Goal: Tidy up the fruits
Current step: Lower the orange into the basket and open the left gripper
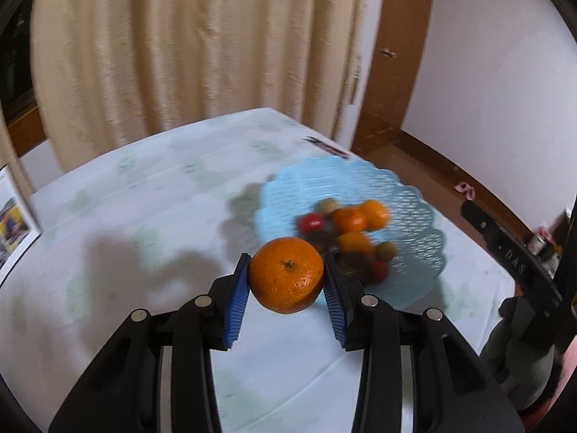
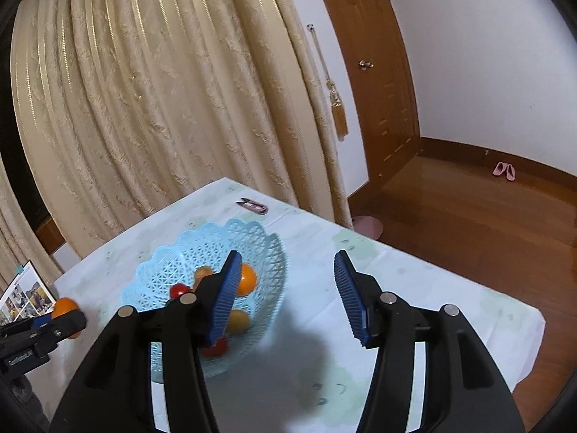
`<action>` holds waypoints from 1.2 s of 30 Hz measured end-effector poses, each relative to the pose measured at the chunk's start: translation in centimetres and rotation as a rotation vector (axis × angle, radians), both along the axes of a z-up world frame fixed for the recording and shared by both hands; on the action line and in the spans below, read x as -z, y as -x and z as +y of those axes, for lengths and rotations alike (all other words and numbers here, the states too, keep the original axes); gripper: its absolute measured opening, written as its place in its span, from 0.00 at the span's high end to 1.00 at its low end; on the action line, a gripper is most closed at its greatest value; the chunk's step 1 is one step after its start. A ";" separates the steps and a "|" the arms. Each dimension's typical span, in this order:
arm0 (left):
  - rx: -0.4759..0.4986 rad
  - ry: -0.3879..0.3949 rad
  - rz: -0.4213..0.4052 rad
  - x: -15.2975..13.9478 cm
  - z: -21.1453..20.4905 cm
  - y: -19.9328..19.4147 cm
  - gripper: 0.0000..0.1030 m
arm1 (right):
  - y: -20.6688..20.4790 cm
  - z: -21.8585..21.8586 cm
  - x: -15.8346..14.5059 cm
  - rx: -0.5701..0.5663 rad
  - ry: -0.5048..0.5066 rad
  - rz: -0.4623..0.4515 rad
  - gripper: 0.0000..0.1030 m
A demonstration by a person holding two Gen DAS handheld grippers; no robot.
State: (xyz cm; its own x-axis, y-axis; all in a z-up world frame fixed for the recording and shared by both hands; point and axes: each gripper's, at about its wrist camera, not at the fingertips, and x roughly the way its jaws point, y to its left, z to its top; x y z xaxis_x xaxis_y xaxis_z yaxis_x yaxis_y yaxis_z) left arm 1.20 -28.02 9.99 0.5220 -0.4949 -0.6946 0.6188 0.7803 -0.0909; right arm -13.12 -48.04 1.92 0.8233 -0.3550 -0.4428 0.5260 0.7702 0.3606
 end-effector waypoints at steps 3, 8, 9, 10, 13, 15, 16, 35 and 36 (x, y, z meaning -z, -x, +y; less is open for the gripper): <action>0.055 0.004 0.005 0.3 -2.8 0.3 0.62 | 0.4 -0.6 0.3 0.004 -0.006 0.003 0.46; 0.126 -0.001 0.006 0.9 -7.0 0.9 0.62 | 1.1 -1.7 0.9 0.020 -0.024 0.001 0.46; 0.137 -0.003 0.005 1.0 -7.9 0.8 0.62 | 1.3 -1.9 1.0 0.022 -0.029 -0.001 0.46; 0.145 -0.001 0.005 1.1 -8.6 0.9 0.62 | 1.3 -2.1 1.1 0.022 -0.032 -0.003 0.46; 0.168 0.012 0.006 1.2 -10.2 0.5 0.62 | 1.3 -2.3 1.2 0.019 -0.036 -0.002 0.46; 0.178 0.020 0.005 1.1 -10.9 0.4 0.59 | 1.4 -2.5 1.2 0.019 -0.039 -0.003 0.46; 0.178 0.024 0.004 1.1 -11.1 0.4 0.49 | 1.4 -2.5 1.2 0.019 -0.039 -0.003 0.46; -0.114 -0.055 -0.172 -0.9 -4.1 -0.2 0.16 | 1.1 -0.1 -1.0 -0.102 -0.004 -0.013 0.06; -0.130 -0.065 -0.189 -0.9 -3.7 0.0 0.16 | 1.0 0.5 -1.2 -0.124 0.001 -0.009 0.06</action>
State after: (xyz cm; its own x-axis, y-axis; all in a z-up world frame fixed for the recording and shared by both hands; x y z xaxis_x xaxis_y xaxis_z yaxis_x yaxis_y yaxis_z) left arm 1.21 -31.70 10.86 0.7022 -0.3723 -0.6069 0.5136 0.8552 0.0696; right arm -14.08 -47.58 3.07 0.8647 -0.2512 -0.4351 0.4240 0.8294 0.3638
